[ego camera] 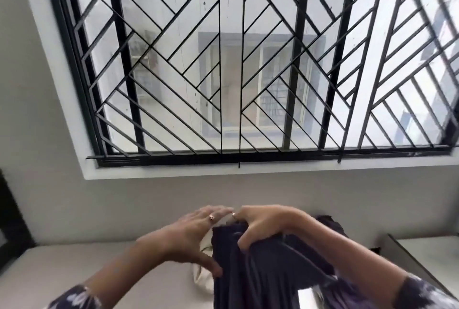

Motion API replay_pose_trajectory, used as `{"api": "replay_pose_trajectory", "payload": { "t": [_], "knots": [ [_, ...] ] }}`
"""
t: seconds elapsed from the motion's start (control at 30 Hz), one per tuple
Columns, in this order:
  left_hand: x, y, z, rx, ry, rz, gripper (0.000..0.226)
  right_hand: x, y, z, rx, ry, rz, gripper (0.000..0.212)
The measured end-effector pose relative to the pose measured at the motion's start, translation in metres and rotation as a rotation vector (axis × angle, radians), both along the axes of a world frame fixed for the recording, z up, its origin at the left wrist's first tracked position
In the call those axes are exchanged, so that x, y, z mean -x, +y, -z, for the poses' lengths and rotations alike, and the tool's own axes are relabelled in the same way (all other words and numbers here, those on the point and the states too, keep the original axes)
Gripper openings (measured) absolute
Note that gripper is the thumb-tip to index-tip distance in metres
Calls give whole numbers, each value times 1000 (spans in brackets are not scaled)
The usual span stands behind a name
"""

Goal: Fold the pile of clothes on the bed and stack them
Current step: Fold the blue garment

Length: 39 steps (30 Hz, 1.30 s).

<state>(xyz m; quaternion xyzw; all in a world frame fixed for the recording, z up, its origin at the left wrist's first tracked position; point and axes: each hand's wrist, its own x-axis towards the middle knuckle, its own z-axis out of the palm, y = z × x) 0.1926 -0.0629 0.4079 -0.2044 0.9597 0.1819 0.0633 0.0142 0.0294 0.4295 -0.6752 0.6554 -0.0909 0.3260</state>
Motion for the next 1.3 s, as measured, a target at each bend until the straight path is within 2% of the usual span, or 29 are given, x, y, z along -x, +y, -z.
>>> {"api": "replay_pose_trajectory", "payload": {
  "t": [0.07,0.17,0.27,0.33,0.4,0.47,0.53,0.6,0.67,0.73,0.8,0.9,0.97,1.03,1.13,1.3],
  "knots": [
    [3,-4,-8,-101,170,101,97,-1,-2,-23,1,-62,-55,29],
    [7,-3,-19,-261,375,121,55,3,-3,-45,28,-132,-82,31],
    [6,-2,-37,-195,415,134,29,6,2,-57,54,-149,-130,35],
    [6,-4,-51,-71,435,157,26,4,10,-62,93,-137,-140,41],
    [5,-5,-68,30,489,124,22,3,19,-58,206,-74,-146,66],
    [3,-4,-87,61,541,60,17,4,24,-39,432,74,-113,100],
    [4,-6,-101,104,532,35,14,4,22,-11,673,147,-29,113],
    [6,-7,-111,180,496,20,18,1,15,17,908,74,52,110],
    [6,-9,-122,241,486,-1,19,-4,5,38,1154,-18,73,93],
    [3,-13,-132,275,494,-21,19,-12,-3,53,1270,-59,112,72],
    [-1,-17,-143,295,516,-52,19,-16,-10,63,1224,-46,194,57],
    [-11,-24,-157,353,534,-73,21,-10,-20,68,1002,-29,236,29],
    [-20,-30,-161,402,489,-47,26,1,-26,58,828,-118,216,10],
    [-32,-36,-160,513,369,21,36,17,-29,39,701,-154,205,21],
    [-54,-46,-152,722,108,123,51,39,-31,8,613,-118,143,18],
    [-65,-44,-127,862,-155,370,68,54,-35,-29,530,40,69,19]
  ]
}}
